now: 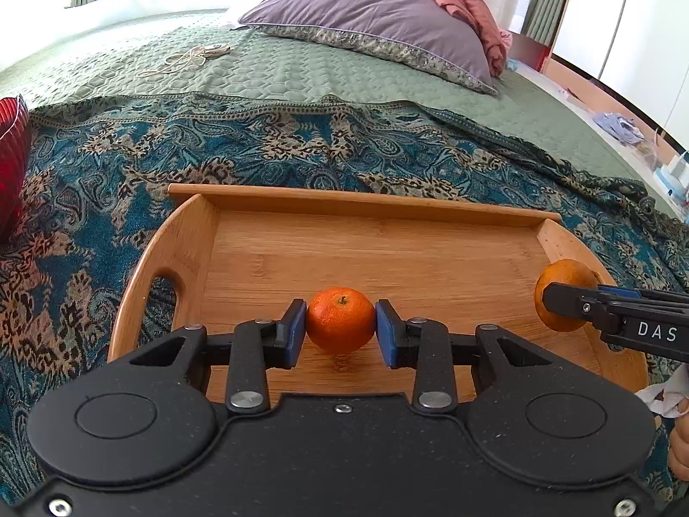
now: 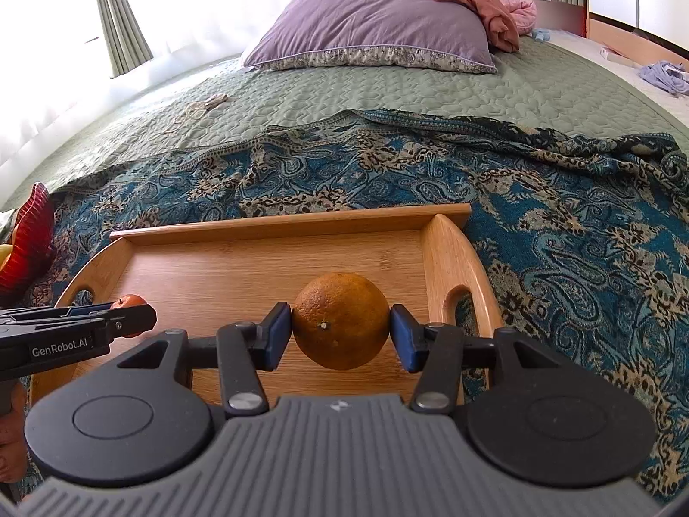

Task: Organize fruits
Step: 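Carry the mandarin and large orange over the wooden tray with both grippers, then open both grippers to release the mandarin and orange onto the tray, then move both grippers back to the fruit beside the tray, then grasp the second mandarin with the left gripper while the right gripper grasps a green apple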

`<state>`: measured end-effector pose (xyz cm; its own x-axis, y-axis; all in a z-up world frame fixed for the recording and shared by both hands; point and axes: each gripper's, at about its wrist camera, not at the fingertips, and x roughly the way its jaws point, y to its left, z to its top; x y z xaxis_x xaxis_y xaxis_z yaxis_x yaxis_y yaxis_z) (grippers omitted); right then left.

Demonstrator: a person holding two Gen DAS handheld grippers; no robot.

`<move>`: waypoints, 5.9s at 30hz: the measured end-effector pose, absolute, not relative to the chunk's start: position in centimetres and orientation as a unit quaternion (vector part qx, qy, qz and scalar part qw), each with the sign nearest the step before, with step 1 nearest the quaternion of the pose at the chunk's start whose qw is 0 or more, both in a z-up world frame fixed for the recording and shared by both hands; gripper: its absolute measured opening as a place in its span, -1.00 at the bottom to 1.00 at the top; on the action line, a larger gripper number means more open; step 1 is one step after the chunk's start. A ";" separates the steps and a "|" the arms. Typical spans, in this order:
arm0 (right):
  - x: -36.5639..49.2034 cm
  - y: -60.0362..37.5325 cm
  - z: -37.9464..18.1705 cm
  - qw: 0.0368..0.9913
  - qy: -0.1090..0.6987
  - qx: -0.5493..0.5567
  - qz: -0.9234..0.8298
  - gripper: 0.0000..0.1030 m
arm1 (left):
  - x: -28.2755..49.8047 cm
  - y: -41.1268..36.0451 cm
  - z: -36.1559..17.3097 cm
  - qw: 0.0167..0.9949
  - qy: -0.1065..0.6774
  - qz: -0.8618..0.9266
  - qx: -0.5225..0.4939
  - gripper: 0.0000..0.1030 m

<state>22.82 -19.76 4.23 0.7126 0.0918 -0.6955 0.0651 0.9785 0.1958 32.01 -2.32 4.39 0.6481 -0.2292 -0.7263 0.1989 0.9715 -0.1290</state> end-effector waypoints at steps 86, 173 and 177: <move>3.2 -18.3 3.6 0.972 0.233 0.013 0.033 1.00 | 8.7 4.6 4.1 0.961 0.251 -0.118 0.003 0.91; -4.1 -16.0 -1.8 0.977 0.208 -0.019 -0.052 0.19 | 5.6 5.1 2.4 0.965 0.254 -0.063 0.028 -0.37; -4.1 -16.3 -1.5 0.977 0.205 -0.009 -0.054 0.19 | 6.0 4.7 3.1 0.964 0.256 -0.065 0.023 -0.37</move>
